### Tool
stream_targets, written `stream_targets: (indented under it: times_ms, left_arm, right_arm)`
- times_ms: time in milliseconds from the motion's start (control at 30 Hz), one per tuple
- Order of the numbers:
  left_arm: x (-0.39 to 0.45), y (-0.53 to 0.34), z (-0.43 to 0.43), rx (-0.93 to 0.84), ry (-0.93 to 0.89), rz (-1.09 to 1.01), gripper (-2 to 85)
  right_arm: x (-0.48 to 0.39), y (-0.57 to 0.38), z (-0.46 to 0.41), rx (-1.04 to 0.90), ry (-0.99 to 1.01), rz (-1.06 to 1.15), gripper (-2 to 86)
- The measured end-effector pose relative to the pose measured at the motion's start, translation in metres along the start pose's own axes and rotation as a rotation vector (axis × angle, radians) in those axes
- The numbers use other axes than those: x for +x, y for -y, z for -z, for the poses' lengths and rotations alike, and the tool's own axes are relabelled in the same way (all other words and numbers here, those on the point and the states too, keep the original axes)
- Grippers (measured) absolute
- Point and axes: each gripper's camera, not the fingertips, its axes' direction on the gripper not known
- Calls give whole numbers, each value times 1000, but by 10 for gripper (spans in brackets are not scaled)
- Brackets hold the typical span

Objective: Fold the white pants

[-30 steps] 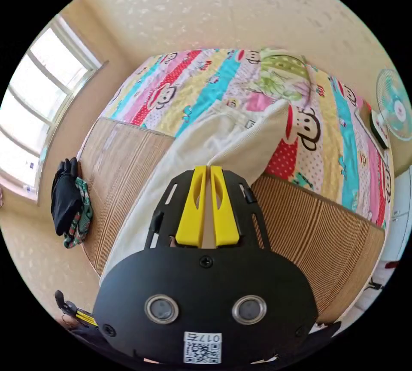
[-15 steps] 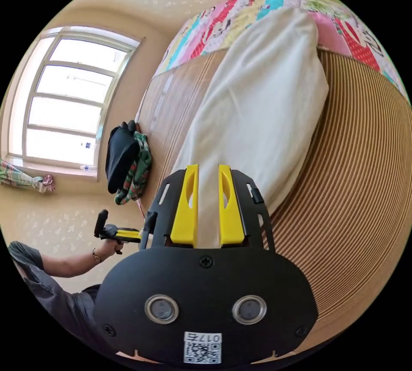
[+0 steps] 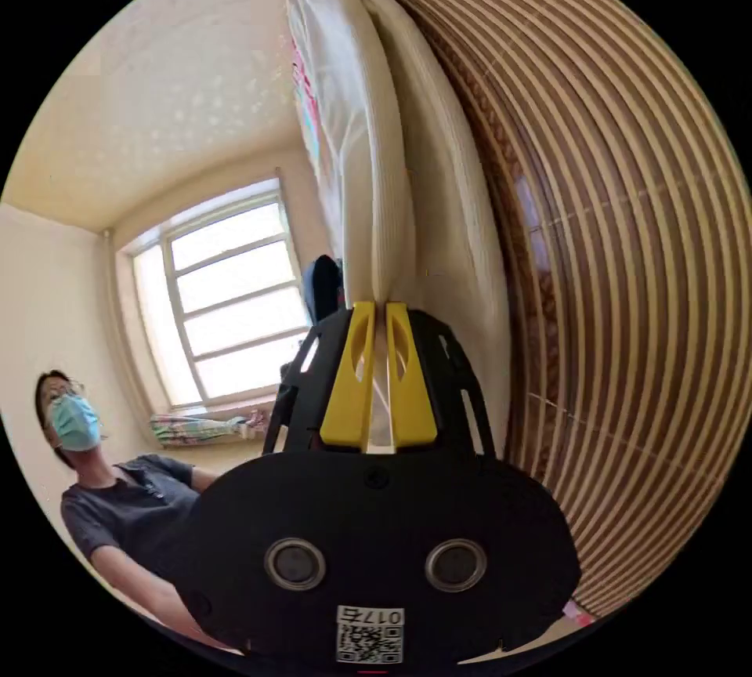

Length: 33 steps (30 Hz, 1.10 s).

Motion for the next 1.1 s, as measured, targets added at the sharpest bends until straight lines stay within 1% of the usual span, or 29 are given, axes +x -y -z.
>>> stream_targets:
  times_ms: [33,67,100,133,167,200,233,267,300,333,367,433,500,600,667,733,767,800,833,867,900,933,967,1000,1033,1067,1100]
  left_arm:
    - [1,1,7,-23,-109,-76,40]
    - [1,1,12,-23,-168,-106,40]
    - [-3,-2,23,0,-299,-149,39]
    - [-11,-6,32,37,-436,-171,39]
    - [-17,-7,35,51,-497,-170,39]
    - [-29,-9,37,66,-547,-154,38]
    - [-41,-10,37,73,-458,-102,38]
    - [-46,-11,35,67,-384,-71,38]
    - [-56,-10,30,47,-245,-7,38]
    - [-68,-7,23,35,-172,85,39]
    - [-73,-6,21,37,-161,129,39]
    - [-83,1,17,38,-175,218,46]
    - [-79,5,19,28,-106,229,57]
    - [-68,11,24,-15,1,192,75]
    - [-63,14,28,-36,58,165,79]
    - [-56,18,32,-87,117,139,70]
    - [-53,19,33,-100,127,129,64]
    - [-48,20,36,-116,125,90,51]
    - [-38,21,41,-124,69,-5,38]
    - [-33,21,44,-129,-5,-82,36]
    - [-26,21,52,-128,-234,-207,32]
    - [-26,20,63,-101,-492,-268,31]
    - [-28,19,68,-82,-619,-291,31]
    - [-35,18,77,-43,-817,-315,31]
    - [-43,16,81,-15,-884,-313,31]
    - [-47,15,82,-10,-846,-291,31]
    - [-57,12,78,-21,-677,-208,31]
  right_arm:
    - [2,0,7,14,87,10,31]
    - [2,-1,23,58,219,49,28]
    - [2,-4,42,104,310,89,25]
    - [2,-4,51,117,333,96,24]
    - [6,-3,67,121,297,62,22]
    - [12,1,79,110,112,-46,20]
    - [15,3,85,109,-27,-117,19]
    - [16,8,94,120,-243,-212,17]
    - [14,16,99,107,-390,-250,16]
    - [11,20,100,97,-441,-240,16]
    - [6,27,100,66,-493,-194,18]
    - [3,31,100,39,-496,-153,26]
    - [4,26,96,-1,-457,-92,49]
    - [16,15,82,-94,-439,-43,83]
    - [30,9,72,-147,-427,-45,91]
    - [48,7,61,-229,-382,-73,83]
    - [58,7,55,-301,-360,-99,70]
    - [60,6,54,-345,-303,-74,54]
    - [57,5,56,-347,-224,-23,47]
    - [48,5,67,-332,1,70,41]
    - [42,6,83,-297,233,133,37]
    - [38,7,92,-278,330,168,35]
    - [31,8,110,-238,448,227,32]
    - [28,9,125,-219,420,238,30]
    - [29,10,131,-223,346,214,29]
    - [35,13,137,-247,104,119,27]
    - [47,16,140,-274,-158,8,25]
